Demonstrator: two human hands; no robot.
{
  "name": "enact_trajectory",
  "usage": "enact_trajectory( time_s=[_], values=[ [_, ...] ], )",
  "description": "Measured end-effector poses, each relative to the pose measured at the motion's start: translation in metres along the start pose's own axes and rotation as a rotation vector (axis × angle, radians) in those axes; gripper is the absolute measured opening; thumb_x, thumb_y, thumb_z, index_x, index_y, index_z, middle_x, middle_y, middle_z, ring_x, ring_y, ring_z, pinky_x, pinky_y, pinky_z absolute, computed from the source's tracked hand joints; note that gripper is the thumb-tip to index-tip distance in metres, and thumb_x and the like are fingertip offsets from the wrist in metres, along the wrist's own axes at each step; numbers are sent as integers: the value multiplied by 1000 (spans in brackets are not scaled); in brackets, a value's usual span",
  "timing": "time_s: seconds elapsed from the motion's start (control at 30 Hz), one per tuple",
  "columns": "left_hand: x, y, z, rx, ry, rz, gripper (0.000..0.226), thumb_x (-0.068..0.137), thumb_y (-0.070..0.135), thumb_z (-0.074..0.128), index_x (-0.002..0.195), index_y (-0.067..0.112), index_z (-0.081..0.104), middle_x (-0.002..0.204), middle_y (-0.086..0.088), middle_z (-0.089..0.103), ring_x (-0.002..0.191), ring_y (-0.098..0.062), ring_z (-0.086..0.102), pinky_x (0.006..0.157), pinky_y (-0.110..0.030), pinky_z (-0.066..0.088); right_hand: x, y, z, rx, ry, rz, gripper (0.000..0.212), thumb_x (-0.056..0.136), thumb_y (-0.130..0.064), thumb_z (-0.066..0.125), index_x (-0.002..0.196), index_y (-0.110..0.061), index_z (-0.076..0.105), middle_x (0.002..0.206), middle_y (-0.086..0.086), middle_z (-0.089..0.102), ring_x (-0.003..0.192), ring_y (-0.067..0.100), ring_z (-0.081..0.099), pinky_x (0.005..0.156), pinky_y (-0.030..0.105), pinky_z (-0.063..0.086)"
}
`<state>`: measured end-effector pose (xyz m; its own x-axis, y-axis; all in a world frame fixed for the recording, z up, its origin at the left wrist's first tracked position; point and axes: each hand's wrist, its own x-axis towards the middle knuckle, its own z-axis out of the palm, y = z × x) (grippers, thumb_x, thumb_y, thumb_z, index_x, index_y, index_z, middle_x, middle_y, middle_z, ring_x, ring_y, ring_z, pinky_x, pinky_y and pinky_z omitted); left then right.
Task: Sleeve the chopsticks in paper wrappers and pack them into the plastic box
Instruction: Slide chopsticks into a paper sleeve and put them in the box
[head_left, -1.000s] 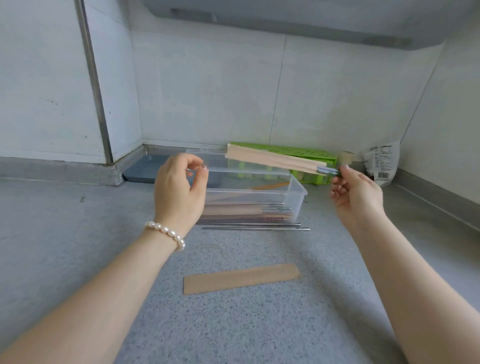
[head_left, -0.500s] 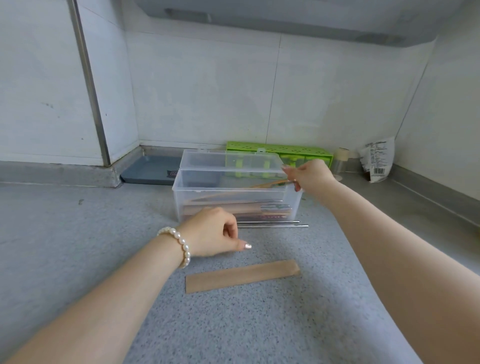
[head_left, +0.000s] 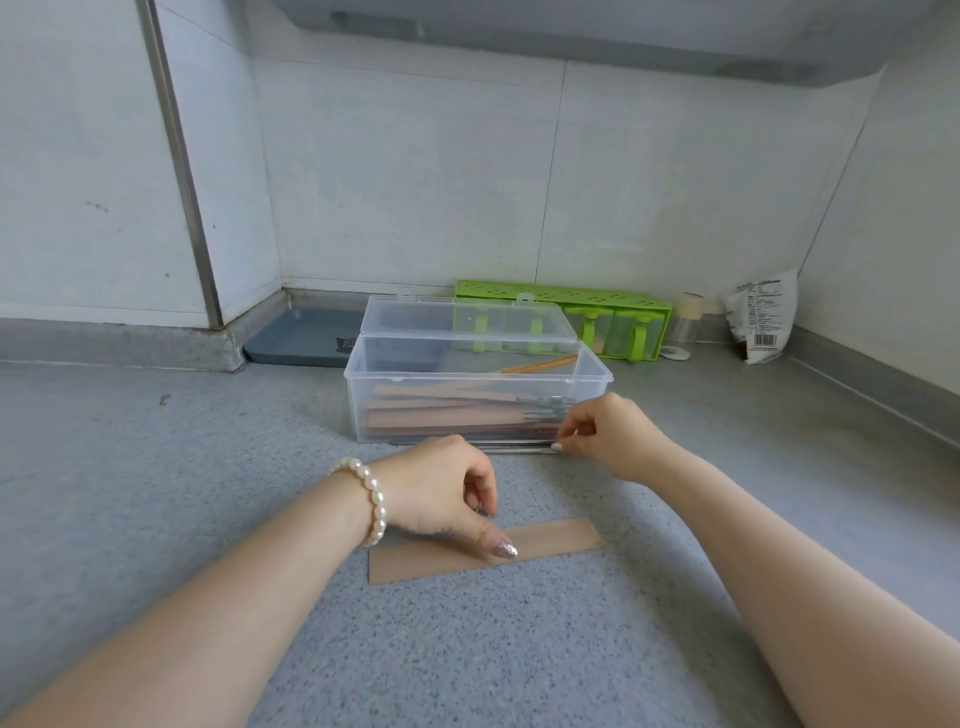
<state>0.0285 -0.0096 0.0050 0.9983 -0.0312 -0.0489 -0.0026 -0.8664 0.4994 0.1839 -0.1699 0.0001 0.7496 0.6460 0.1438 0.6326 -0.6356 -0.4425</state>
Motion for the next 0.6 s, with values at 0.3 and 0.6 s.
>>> enact_trajectory(
  time_s=[0.3,0.6],
  values=[
    [4,-4,2,-7,-48,-31,28,63,40,82,73,25,61,72,13,58,60,1,48,55,-12,38,2,5,10,-105,-39,-40,3,86,-21,65,84,-22,63,82,-2,61,82,19,55,74,35,50],
    [4,5,9,57,3,-66,48,57,52,80,90,27,57,92,9,55,76,-4,48,66,-18,43,-13,-9,-10,-26,-84,-148,4,94,-17,53,90,-16,54,85,-4,55,79,18,52,68,27,41]
  ],
)
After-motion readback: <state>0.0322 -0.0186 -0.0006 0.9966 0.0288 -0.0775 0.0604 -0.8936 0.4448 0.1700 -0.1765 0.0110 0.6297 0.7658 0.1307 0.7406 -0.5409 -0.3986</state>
